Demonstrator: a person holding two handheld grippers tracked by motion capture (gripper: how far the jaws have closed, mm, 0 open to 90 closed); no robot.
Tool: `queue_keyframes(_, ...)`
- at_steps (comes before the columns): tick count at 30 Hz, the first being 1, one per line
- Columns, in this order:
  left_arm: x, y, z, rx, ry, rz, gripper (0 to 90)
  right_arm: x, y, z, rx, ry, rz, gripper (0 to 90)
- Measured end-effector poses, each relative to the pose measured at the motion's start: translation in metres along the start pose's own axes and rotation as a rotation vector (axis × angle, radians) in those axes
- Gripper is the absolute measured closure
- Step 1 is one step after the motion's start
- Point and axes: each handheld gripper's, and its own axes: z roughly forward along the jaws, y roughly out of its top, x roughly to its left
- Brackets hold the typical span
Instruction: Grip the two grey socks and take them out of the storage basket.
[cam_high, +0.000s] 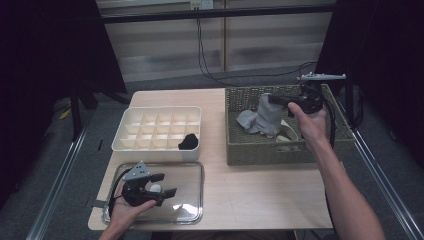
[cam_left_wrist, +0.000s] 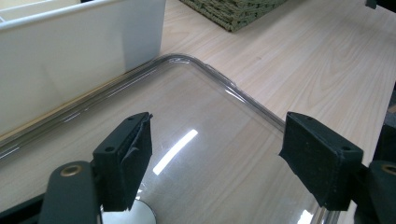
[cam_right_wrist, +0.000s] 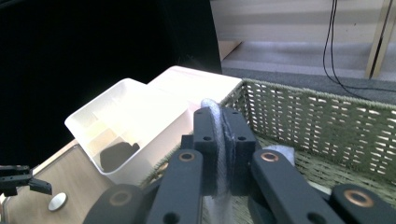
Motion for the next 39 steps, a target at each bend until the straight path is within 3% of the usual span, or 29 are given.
queue_keyframes(24, -0.007, 0.004, 0.004, 0.001, 0.001, 0.007, 25.1, 0.047, 0.011, -0.030, -0.058, 0.067, -0.037, 85.7)
queue_keyframes(39, -0.014, 0.008, 0.007, -0.006, -0.008, 0.038, 24.2, 0.092, 0.000, -0.037, -0.020, 0.113, -0.089, 85.8)
